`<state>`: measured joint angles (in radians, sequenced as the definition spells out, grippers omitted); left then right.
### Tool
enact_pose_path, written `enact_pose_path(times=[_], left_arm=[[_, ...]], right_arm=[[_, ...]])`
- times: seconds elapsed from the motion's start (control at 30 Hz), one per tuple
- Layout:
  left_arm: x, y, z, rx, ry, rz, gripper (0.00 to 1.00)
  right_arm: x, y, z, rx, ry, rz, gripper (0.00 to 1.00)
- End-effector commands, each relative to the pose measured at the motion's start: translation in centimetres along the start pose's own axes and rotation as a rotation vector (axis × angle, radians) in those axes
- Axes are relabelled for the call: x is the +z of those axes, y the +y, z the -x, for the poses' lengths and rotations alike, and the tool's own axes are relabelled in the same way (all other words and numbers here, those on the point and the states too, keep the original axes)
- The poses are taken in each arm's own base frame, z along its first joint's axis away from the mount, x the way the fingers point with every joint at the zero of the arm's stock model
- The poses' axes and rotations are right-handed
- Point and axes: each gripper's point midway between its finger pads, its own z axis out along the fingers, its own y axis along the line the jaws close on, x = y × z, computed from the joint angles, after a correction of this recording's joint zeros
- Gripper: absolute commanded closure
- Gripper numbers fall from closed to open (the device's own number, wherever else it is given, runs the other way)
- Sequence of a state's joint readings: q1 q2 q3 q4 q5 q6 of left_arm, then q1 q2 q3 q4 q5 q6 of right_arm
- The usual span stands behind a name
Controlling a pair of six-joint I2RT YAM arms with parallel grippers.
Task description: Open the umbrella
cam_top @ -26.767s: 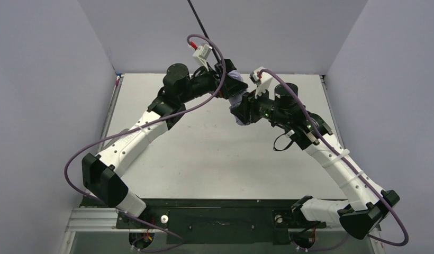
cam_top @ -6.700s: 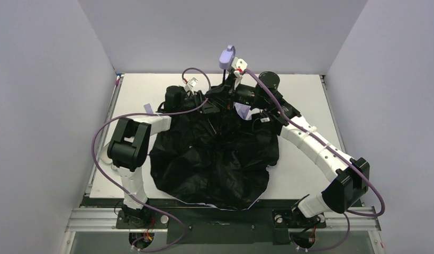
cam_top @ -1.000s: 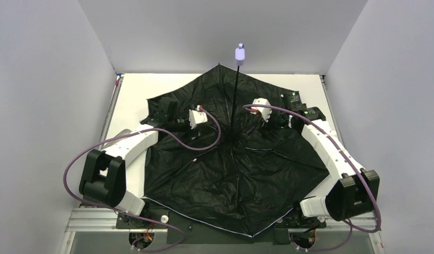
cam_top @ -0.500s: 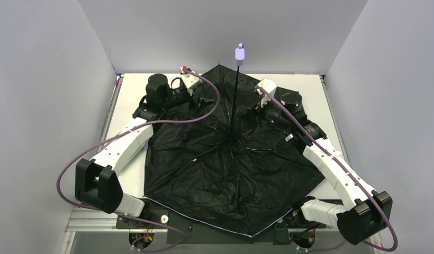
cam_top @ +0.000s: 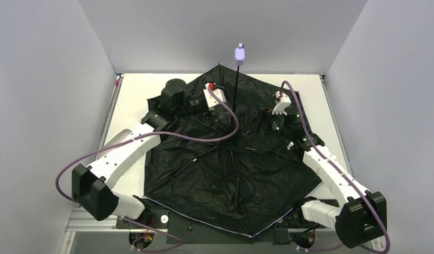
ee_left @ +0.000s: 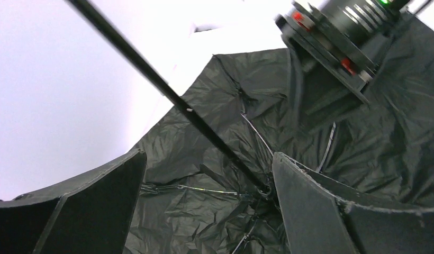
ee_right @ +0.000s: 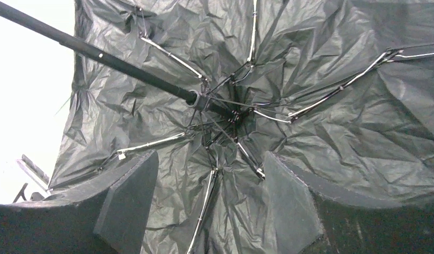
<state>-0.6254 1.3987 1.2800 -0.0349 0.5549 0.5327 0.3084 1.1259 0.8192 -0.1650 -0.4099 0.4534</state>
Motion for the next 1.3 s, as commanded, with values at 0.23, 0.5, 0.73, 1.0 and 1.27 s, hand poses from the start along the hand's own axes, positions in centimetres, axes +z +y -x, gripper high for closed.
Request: enact_pose_path(times=[0.23,0.5,0.73,1.0,1.27], left_arm=[[-0.1,6.4,8.8,-0.452,-0.337,0.260,0.12],[1.0,6.8,10.5,-0.574,-0.464,0.217,0.16],[1.2,7.2,10.1,-0.591,-0.458,0.224,0.17],[0.8,8.1,8.8,-0.591,-0.419,0.246,0.22],[1.0,7.6,6.9,-0.575,-0.375,0.214,0.25]], right_arm=[[1.8,4.6,3.9,-0.499,-0.307,0.105,0.29],[4.6,4.7,4.7,-0.574,-0.382,0.104,0.29],[7.2,4.4,3.9,-0.622,-0.371,0.116,0.33],[10.4,4.5,2.4,-0.607,-0.328,0.175,0.51],[13.2,3.2,-1.1,-0.571,-0.215,0.194,0.71]])
